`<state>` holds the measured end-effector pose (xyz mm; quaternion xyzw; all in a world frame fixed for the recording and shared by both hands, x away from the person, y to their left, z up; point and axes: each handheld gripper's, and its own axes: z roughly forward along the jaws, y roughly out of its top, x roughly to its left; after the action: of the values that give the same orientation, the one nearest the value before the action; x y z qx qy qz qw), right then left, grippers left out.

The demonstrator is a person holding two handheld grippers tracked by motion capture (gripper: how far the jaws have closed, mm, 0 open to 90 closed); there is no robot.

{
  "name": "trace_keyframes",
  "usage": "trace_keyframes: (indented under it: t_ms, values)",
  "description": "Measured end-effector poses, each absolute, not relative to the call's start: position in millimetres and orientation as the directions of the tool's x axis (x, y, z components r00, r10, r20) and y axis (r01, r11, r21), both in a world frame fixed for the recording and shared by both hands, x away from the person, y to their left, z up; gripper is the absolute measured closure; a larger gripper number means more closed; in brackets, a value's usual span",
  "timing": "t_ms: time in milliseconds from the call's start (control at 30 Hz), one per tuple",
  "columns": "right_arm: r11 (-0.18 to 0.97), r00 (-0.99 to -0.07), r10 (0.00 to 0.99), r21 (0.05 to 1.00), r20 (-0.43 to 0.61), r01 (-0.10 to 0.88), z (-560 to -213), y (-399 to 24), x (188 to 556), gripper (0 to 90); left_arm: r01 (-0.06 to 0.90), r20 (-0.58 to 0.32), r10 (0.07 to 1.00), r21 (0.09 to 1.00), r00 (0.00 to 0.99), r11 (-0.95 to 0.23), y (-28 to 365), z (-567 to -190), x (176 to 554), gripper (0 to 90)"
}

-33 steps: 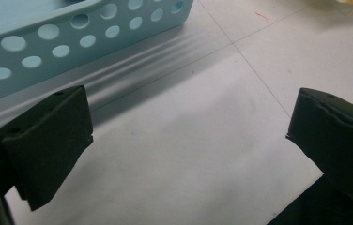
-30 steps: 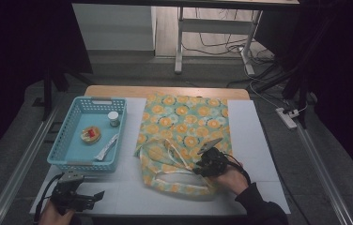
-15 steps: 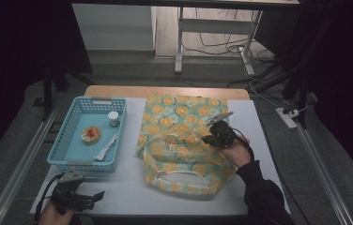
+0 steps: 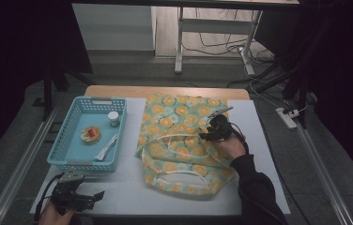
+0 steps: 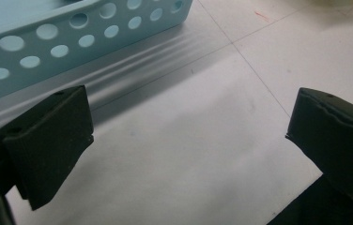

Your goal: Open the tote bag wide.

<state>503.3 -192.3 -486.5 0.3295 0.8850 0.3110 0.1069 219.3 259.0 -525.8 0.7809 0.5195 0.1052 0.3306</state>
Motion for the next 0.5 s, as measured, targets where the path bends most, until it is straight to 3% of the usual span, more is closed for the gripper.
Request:
trace_keyframes:
  t_ms: [267, 500]
  values:
    - [0.609, -0.835, 0.550, 0.686, -0.003, 0.398, -448.3, -184.0, 443.5, 25.3, 0.743, -0.177, 0.882, 0.623, 0.438, -0.244, 258.5, -525.8, 219.2, 0.6]
    - [0.674, -0.895, 0.442, 0.637, 0.060, 0.375, -471.9, -167.2, 413.0, 21.4, 0.743, -0.176, 0.881, 0.623, 0.438, -0.245, 258.4, -525.8, 219.3, 0.6]
